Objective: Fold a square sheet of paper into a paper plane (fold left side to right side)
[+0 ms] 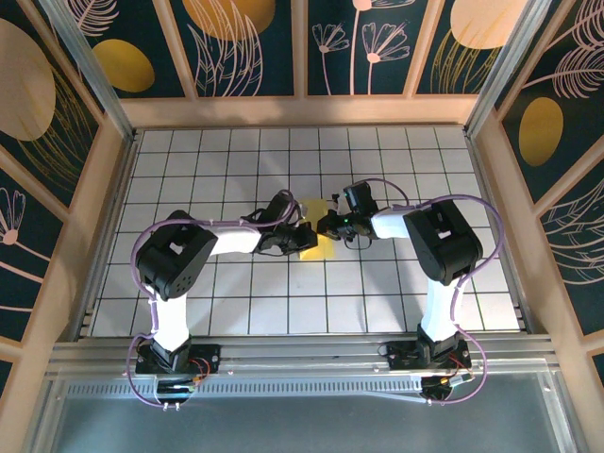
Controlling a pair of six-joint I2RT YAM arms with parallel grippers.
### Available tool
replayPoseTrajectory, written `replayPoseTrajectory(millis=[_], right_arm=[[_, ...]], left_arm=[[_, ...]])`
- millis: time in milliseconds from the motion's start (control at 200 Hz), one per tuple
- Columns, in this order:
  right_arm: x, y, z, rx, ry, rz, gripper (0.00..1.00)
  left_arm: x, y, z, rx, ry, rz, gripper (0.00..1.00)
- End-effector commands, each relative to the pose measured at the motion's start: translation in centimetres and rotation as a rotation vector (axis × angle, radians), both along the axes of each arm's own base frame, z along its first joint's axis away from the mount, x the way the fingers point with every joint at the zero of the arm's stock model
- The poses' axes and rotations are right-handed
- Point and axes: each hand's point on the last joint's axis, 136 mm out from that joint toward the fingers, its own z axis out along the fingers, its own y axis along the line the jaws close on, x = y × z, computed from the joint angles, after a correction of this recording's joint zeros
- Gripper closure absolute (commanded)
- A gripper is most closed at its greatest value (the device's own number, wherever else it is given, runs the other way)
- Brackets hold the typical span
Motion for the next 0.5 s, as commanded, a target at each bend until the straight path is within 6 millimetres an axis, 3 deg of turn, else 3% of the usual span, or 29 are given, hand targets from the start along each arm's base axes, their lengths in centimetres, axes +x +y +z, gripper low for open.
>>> replayPoseTrajectory(millis=[0, 495], right_arm=[[-2.2, -1.3, -4.1, -0.108, 0.107, -0.002, 1.0], [-2.3, -1.5, -4.7, -0.134, 0.117, 0.0, 1.0]], left_arm=[[0.9, 0.3, -0.3, 0.022, -0.018, 0.002, 0.97], [-0.5, 1.3, -3.2, 0.065, 0.04, -0.006, 0.97]])
